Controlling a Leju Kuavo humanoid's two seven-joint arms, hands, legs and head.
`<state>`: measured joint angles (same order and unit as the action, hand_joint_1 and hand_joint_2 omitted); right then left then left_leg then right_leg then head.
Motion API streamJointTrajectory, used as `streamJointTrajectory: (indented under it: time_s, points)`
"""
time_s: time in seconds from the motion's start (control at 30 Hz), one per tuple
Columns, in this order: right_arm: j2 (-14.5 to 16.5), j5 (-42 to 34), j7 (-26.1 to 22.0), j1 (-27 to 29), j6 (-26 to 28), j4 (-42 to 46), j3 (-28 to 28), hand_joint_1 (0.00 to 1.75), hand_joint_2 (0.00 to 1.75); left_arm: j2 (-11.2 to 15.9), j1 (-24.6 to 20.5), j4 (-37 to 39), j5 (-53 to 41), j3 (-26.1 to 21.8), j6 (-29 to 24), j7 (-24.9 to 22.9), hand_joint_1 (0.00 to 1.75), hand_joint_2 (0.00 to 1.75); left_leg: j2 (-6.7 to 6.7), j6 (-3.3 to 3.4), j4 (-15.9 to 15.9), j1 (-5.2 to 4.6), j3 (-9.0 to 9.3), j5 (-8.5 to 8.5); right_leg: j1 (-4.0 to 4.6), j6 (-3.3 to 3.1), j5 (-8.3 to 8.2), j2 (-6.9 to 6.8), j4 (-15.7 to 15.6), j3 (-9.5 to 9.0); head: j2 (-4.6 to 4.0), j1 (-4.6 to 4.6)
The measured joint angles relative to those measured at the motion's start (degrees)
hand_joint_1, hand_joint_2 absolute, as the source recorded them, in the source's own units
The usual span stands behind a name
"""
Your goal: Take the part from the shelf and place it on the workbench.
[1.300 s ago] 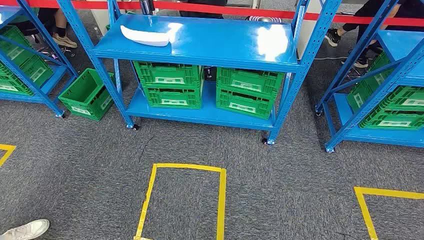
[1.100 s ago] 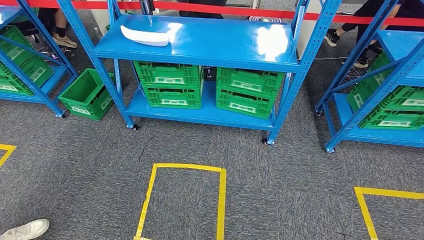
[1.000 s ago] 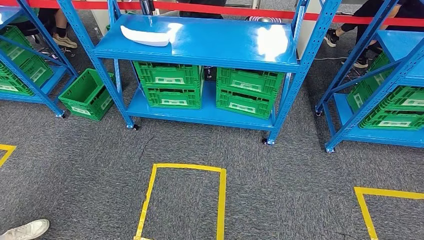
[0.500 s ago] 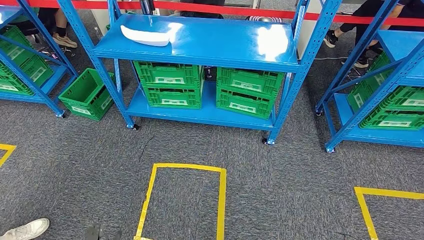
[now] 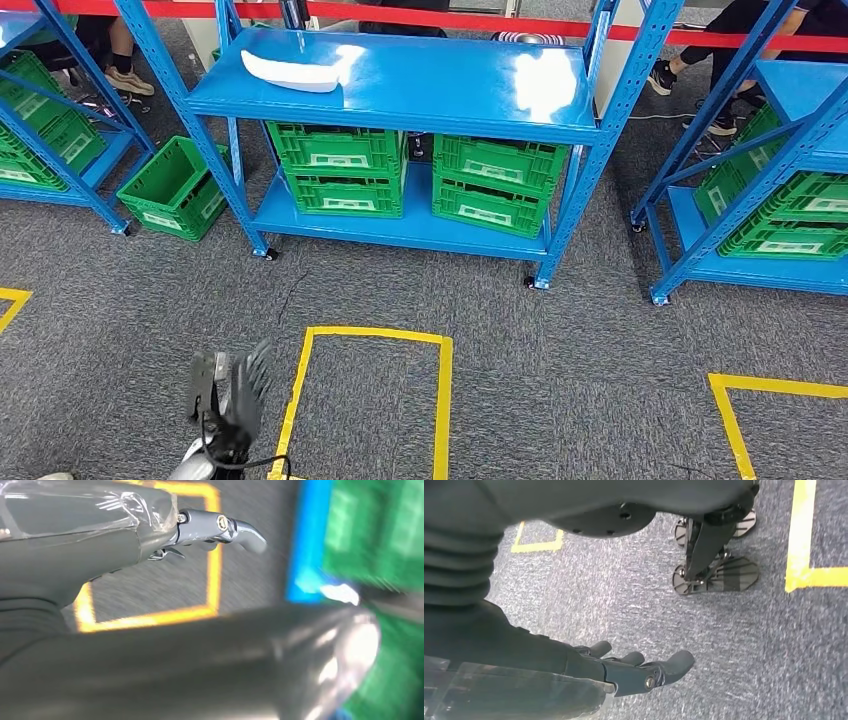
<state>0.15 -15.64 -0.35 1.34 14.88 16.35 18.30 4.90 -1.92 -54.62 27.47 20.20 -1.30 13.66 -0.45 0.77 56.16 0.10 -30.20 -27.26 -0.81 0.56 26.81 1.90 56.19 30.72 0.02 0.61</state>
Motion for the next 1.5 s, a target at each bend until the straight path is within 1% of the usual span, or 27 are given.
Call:
streamJointTrajectory:
  time_s: [0.17, 0.3, 0.37, 0.43, 0.5, 0.53, 0.57, 0.6, 0.63, 0.67, 0.7, 0.73, 0.77, 0.83, 0.9, 0.93, 0.97, 1.03, 1.07, 1.1, 1.13, 1.2, 1.27, 1.33, 1.4, 1.43, 1.5]
  points:
    - [0.0, -1.2, 0.0, -0.5, -1.4, -0.3, 1.1, 0.0, 1.75, 0.5, -2.5, -7.4, -0.7, 4.4, 6.7, 2.4, 0.0, 0.0, -0.06, 0.14, 0.4, -0.06, -0.22, -0.07, -0.25, 0.32, -0.2, 0.03, -0.1, 0.08, 0.0, 0.01]
    - [0.0, -2.2, 0.0, -0.8, -2.4, -0.4, 2.1, 0.0, 0.0, 1.0, -4.5, -13.1, -1.2, 7.9, 12.0, 4.3, 0.0, 0.0, -0.05, 0.64, 0.7, -0.14, -0.51, -0.09, -0.35, 0.71, -0.43, 0.06, -0.2, 0.19, 0.0, 0.01]
    - [-0.1, -2.6, 0.1, -1.1, -2.9, -0.5, 2.6, 0.0, 0.0, 1.2, -5.6, -16.2, -1.4, 9.7, 14.8, 5.3, 0.0, 0.0, 0.12, 1.36, -0.2, -0.1, -0.24, 0.52, -0.3, 1.09, -0.52, -0.09, -0.3, 0.34, 0.0, 0.0]
    - [-0.3, -3.1, 0.3, -1.4, -3.5, -0.7, 3.2, 0.0, 0.0, 1.3, -6.7, -19.2, -1.7, 11.4, 17.8, 6.4, 0.0, 0.0, 0.42, 2.24, -1.4, 0.11, 0.23, 1.48, -0.17, 0.94, 1.0, -0.61, 2.6, 1.87, 0.0, -0.08]
    - [-0.6, -3.5, 0.7, -1.7, -4.0, -0.8, 3.8, 0.0, 0.0, 1.3, -7.7, -21.9, -1.9, 13.2, 20.7, 7.4, 0.0, 0.0, 0.68, 2.65, -1.8, 0.14, 0.21, 1.93, -0.23, 0.53, 4.17, -1.01, 10.2, 5.65, 0.0, -0.11]
    - [-0.7, -3.7, 0.9, -1.8, -4.2, -0.9, 4.1, 0.0, 0.0, 1.4, -8.0, -23.2, -2.0, 14.1, 22.1, 7.9, 0.0, 0.0, 0.8, 2.68, -1.8, 0.1, 0.11, 1.97, -0.34, 0.61, 5.41, -1.04, 14.2, 7.62, 0.0, -0.11]
    - [-0.9, -3.9, 1.1, -1.8, -4.5, -1.0, 4.4, 0.0, 0.0, 1.4, -8.2, -24.5, -2.2, 15.0, 23.5, 8.4, 0.0, 0.0, 0.91, 2.65, -1.7, 0.07, 0.07, 1.95, -0.48, 0.94, 5.89, -1.09, 16.6, 8.87, 0.0, -0.1]
    - [-1.1, -4.2, 1.3, -1.8, -4.7, -1.0, 4.7, 0.0, 0.0, 1.4, -8.5, -25.8, -2.3, 15.8, 24.9, 9.0, 0.0, 0.0, 0.97, 2.57, -1.6, 0.1, 0.06, 1.9, -0.67, 1.52, 5.36, -1.18, 16.5, 8.96, 0.0, -0.1]
    - [-1.4, -4.4, 1.5, -1.9, -5.0, -1.1, 5.0, 0.0, 0.0, 1.4, -8.8, -27.0, -2.4, 16.6, 26.3, 9.5, 0.0, 0.0, 1.0, 2.41, -1.4, 0.18, 0.06, 1.79, -0.92, 2.25, 3.99, -1.34, 14.1, 7.91, 0.0, -0.11]
    - [-1.6, -4.6, 1.7, -2.0, -5.2, -1.1, 5.2, 0.0, 0.0, 1.5, -9.3, -28.3, -2.5, 17.3, 27.6, 10.0, 0.0, 0.0, 1.01, 2.11, -1.1, 0.27, 0.01, 1.58, -1.21, 3.0, 2.13, -1.62, 9.8, 5.94, 0.0, -0.11]
    - [-1.8, -4.9, 1.9, -2.1, -5.5, -1.2, 5.5, 0.0, 0.0, 1.5, -9.8, -29.5, -2.7, 18.1, 28.9, 10.6, 0.0, 0.0, 1.0, 1.65, -0.5, 0.21, -0.2, 1.25, -1.33, 3.42, 0.68, -1.85, 5.9, 4.06, 0.0, -0.12]
    - [-2.0, -5.1, 2.1, -2.3, -5.7, -1.2, 5.8, 0.0, 0.0, 1.6, -10.3, -30.8, -2.8, 18.8, 30.1, 11.1, 0.0, 0.0, 1.01, 1.18, 0.1, 0.16, -0.5, 0.9, -1.4, 3.37, -0.29, -1.91, 3.1, 2.79, 0.0, -0.09]
    - [-2.1, -5.3, 2.3, -2.4, -6.0, -1.2, 6.1, 0.0, 0.0, 1.7, -10.8, -32.1, -2.8, 19.5, 31.5, 11.6, 0.0, 0.0, 1.02, 0.75, 0.7, 0.11, -0.82, 0.63, -1.36, 3.03, -0.71, -1.9, 1.7, 2.2, 0.0, -0.05]
    - [-2.3, -5.9, 2.8, -2.6, -6.4, -1.3, 6.6, 0.0, 0.0, 1.8, -11.6, -34.6, -2.9, 20.8, 34.3, 12.8, 0.0, 0.0, 1.05, 0.22, 1.1, 0.2, -1.25, 0.48, -1.2, 1.91, -0.75, -1.58, 1.7, 2.49, 0.0, 0.01]
    - [-2.7, -6.5, 3.0, -2.6, -6.7, -1.3, 7.1, 0.0, 0.0, 2.0, -12.2, -36.7, -2.6, 21.9, 37.0, 14.1, 0.0, 0.0, 1.02, -0.23, 1.9, 0.47, -1.6, -0.19, -1.31, 1.18, -0.91, -1.49, 1.7, 2.62, 0.0, 0.01]
    - [-2.9, -6.9, 3.1, -2.6, -6.8, -1.3, 7.4, 0.0, 0.0, 2.0, -12.5, -37.6, -2.3, 22.4, 38.3, 14.7, 0.0, 0.0, 1.0, -0.5, 3.6, 0.56, -2.32, -1.41, -1.42, 0.86, -1.02, -1.45, 1.7, 2.66, 0.0, 0.02]
    - [-3.2, -7.3, 3.1, -2.6, -6.8, -1.3, 7.6, 0.0, 0.0, 2.1, -12.8, -38.5, -1.8, 22.9, 39.5, 15.5, 0.0, 0.0, 0.98, -0.79, 6.6, 0.62, -3.65, -3.26, -1.41, 0.64, -1.09, -1.43, 1.7, 2.76, 0.0, 0.03]
    - [-3.7, -7.8, 3.1, -2.4, -6.8, -1.3, 7.9, 0.0, 0.0, 2.2, -13.1, -39.6, -0.6, 23.6, 41.2, 16.8, 0.0, 0.0, 0.97, -1.12, 14.6, 0.62, -7.31, -7.08, -1.22, 0.35, -1.22, -1.42, 1.7, 3.06, 0.0, 0.04]
    - [-3.9, -8.0, 3.0, -2.3, -6.8, -1.3, 8.0, 0.0, 0.0, 2.3, -13.1, -39.9, 0.0, 23.8, 41.5, 17.3, 0.0, 0.0, 0.97, -1.09, 17.4, 0.62, -8.62, -7.94, -1.08, 0.25, -1.29, -1.42, 1.7, 3.2, 0.0, 0.04]
    - [-4.1, -8.1, 2.9, -2.1, -6.7, -1.3, 8.2, 0.0, 0.0, 2.4, -13.1, -40.2, 0.5, 24.0, 41.7, 17.7, 0.0, 0.0, 0.96, -0.9, 18.1, 0.6, -8.89, -7.64, -0.92, 0.16, -1.35, -1.4, 1.7, 3.27, 0.0, 0.04]
    - [-4.3, -8.1, 2.9, -1.9, -6.7, -1.3, 8.4, 0.0, 0.0, 2.5, -13.1, -40.4, 0.9, 24.1, 41.8, 18.1, 0.0, 0.0, 0.91, -0.52, 16.3, 0.55, -7.95, -6.31, -0.72, 0.11, -1.39, -1.34, 1.7, 3.28, 0.0, 0.04]
    - [-4.5, -8.1, 2.9, -1.7, -6.7, -1.3, 8.9, 0.0, 0.0, 2.6, -13.2, -41.1, 1.4, 24.4, 42.0, 18.8, 0.0, 0.0, 0.69, 0.91, 8.2, 0.21, -3.62, -2.7, -0.48, 0.02, -1.49, -1.2, 1.7, 3.18, 0.0, 0.01]
    - [-4.6, -8.1, 2.9, -1.5, -6.9, -1.2, 9.4, 0.0, 0.0, 2.7, -13.2, -41.8, 1.5, 24.6, 42.0, 19.5, 0.0, 0.0, 0.75, 2.18, 2.3, -0.41, -0.67, -0.97, -0.31, 0.21, -1.69, -1.18, 1.6, 3.21, 0.0, -0.03]
    - [-4.7, -7.9, 3.1, -1.3, -7.2, -1.2, 10.0, 0.0, 0.0, 2.9, -13.2, -42.3, 1.6, 24.7, 41.8, 19.9, 0.0, 0.0, 0.97, 2.68, 1.3, -0.92, -0.48, -0.83, -0.35, 0.72, -2.01, -1.32, 1.3, 3.3, 0.0, 0.05]
    - [-4.9, -7.9, 3.3, -1.3, -7.4, -1.1, 10.5, 0.0, 0.0, 3.0, -13.2, -42.7, 1.8, 24.7, 41.7, 20.2, 0.0, 0.0, 0.98, 2.94, -0.1, -0.72, -0.06, 0.07, -0.41, 1.09, -2.0, -1.5, 1.5, 3.59, 0.0, 0.08]
    - [-5.0, -7.8, 3.3, -1.3, -7.5, -1.1, 10.7, 0.0, 0.0, 3.0, -13.2, -42.9, 1.9, 24.7, 41.7, 20.4, 0.0, 0.0, 1.02, 3.06, -0.8, -0.57, 0.17, 0.58, -0.33, 1.06, -1.37, -1.56, 2.7, 4.26, 0.0, 0.04]
    - [-5.4, -7.9, 3.3, -1.4, -7.4, -0.9, 11.1, 0.0, 0.0, 3.1, -13.2, -43.0, 2.1, 24.7, 41.6, 20.6, 0.0, 0.0, 1.1, 3.12, -1.5, -0.5, 0.3, 1.1, -0.32, 0.65, 1.42, -1.63, 8.7, 7.15, 0.0, -0.07]
